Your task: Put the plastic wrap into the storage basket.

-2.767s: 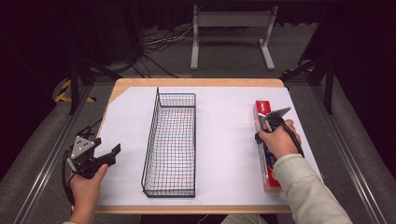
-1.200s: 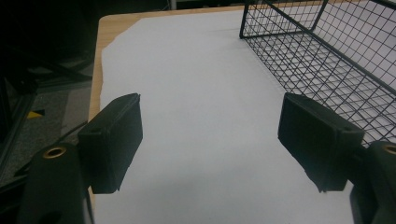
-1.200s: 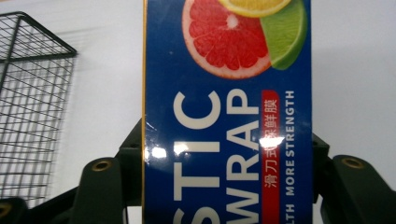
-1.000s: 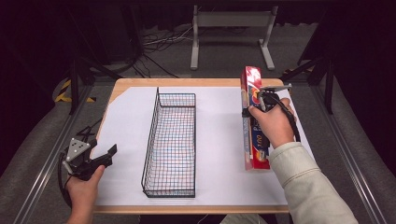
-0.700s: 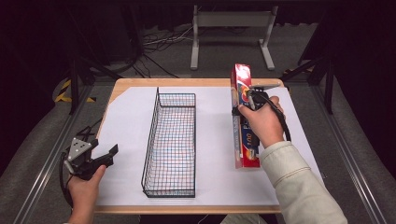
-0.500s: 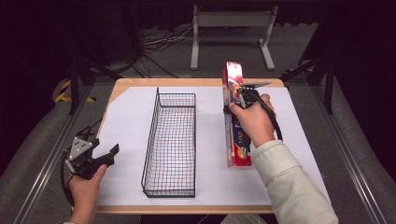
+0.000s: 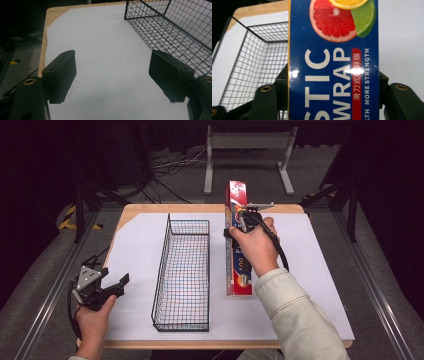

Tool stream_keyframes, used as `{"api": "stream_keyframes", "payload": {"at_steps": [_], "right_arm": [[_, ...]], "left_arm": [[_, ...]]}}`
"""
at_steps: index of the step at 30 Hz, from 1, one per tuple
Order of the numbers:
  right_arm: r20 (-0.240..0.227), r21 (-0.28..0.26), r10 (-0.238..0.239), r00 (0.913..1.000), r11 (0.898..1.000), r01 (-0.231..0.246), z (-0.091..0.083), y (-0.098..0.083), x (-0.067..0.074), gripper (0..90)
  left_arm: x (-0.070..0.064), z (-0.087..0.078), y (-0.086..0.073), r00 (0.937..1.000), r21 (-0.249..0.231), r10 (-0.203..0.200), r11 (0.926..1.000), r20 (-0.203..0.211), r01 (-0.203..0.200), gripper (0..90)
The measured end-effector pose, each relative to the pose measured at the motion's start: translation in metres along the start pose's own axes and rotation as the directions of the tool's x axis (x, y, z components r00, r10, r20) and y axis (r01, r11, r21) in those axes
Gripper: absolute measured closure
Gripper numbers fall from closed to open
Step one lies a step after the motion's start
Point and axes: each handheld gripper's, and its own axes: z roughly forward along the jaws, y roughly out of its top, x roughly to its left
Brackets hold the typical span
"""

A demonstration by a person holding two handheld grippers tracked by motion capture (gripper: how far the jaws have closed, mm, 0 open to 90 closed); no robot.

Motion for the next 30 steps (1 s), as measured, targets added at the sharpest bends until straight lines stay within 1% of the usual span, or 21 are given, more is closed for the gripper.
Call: {"api": "stream_keyframes", "payload": {"at_steps": [1,2,3,6,9,10,11,14,19,25,28,29,30], "right_arm": [[0.003,-0.002,-0.004,1.0000,1.000,0.004,0.000,0.001,0.007,39.4],[0.003,0.001,-0.006,1.0000,1.000,0.006,0.000,0.001,0.011,39.4],[0.003,0.001,-0.006,1.0000,1.000,0.006,0.000,0.001,0.011,39.4],[-0.006,0.008,-0.004,1.0000,1.000,0.004,-0.001,0.003,0.021,39.4],[-0.015,0.001,0.007,0.9999,1.000,-0.007,-0.003,0.005,0.031,39.3],[-0.022,-0.004,0.000,0.9998,1.000,0.000,-0.004,0.006,0.035,39.3],[-0.022,-0.004,0.000,0.9998,1.000,0.000,-0.004,0.006,0.035,39.3],[-0.029,0.000,-0.008,0.9995,1.000,0.008,-0.005,0.007,0.045,39.3],[-0.030,0.011,-0.022,0.9993,1.000,0.022,-0.003,0.004,0.060,39.2],[-0.056,0.025,-0.014,0.9984,1.000,0.015,-0.001,-0.001,0.075,39.1],[-0.060,0.024,-0.015,0.9981,1.000,0.016,0.000,-0.003,0.080,39.1],[-0.076,0.013,-0.008,0.9971,1.000,0.009,0.000,-0.005,0.086,39.0],[-0.084,0.004,-0.004,0.9965,1.000,0.005,0.000,-0.005,0.087,39.0]], "left_arm": [[0.000,0.000,0.000,1.0000,-0.001,0.001,1.0000,0.000,-0.001,22.7],[0.000,0.001,0.000,1.0000,-0.002,0.002,1.0000,0.001,-0.002,22.7],[0.000,0.001,0.000,1.0000,-0.002,0.002,1.0000,0.001,-0.002,22.7],[0.000,0.001,0.000,1.0000,-0.001,0.001,1.0000,0.002,-0.001,22.7],[0.000,-0.001,0.000,1.0000,-0.005,0.002,1.0000,0.001,-0.002,22.9],[0.001,-0.001,0.000,1.0000,-0.008,0.000,1.0000,0.001,0.000,22.9],[0.001,-0.001,0.000,1.0000,-0.008,0.000,1.0000,0.001,0.000,22.9],[0.002,-0.003,-0.001,1.0000,-0.008,-0.002,1.0000,-0.004,0.002,22.9],[0.004,-0.004,-0.004,0.9999,-0.004,-0.009,0.9999,-0.008,0.009,22.9],[0.003,-0.008,-0.004,0.9999,-0.006,-0.005,1.0000,-0.012,0.005,22.9],[0.003,-0.008,-0.004,0.9999,-0.006,-0.005,1.0000,-0.014,0.005,22.9],[0.004,-0.008,-0.005,0.9999,-0.008,-0.006,1.0000,-0.014,0.006,22.9],[0.004,-0.008,-0.005,0.9999,-0.009,-0.007,0.9999,-0.012,0.006,22.9]]}}
